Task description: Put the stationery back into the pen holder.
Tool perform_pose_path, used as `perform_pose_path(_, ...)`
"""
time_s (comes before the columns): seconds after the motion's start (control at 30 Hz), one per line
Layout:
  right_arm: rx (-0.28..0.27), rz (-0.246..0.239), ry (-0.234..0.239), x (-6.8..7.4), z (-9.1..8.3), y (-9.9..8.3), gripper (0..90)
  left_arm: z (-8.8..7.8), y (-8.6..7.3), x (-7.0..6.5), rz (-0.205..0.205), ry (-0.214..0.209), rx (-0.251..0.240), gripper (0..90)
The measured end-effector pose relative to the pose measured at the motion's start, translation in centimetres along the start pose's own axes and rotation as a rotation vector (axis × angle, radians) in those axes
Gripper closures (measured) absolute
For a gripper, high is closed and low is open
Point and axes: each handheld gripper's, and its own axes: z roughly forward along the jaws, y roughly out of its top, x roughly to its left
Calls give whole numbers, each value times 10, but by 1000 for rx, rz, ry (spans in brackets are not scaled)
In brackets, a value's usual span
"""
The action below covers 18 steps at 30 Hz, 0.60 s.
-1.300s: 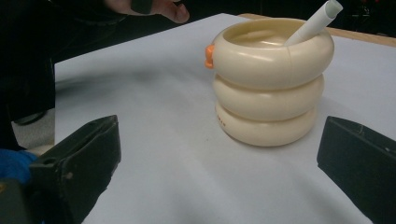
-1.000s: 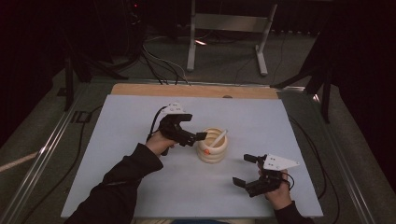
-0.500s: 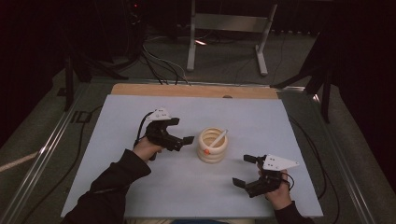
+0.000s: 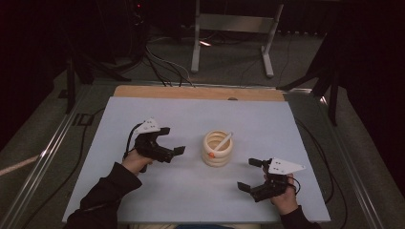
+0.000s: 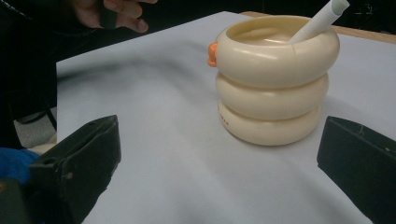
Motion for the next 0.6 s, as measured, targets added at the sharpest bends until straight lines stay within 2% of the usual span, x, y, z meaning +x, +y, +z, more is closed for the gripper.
perform_pose_path(0.27,1,-1,1,0,0,0,0,-9,-18,2,-18,19,7,1)
perform_pose_path(0.53,3,-6,-1,0,1,0,0,-20,-37,-2,-28,24,0,1)
perform_pose_path(0.6,4,-4,0,1,1,0,0,-22,-42,-3,-25,38,3,1)
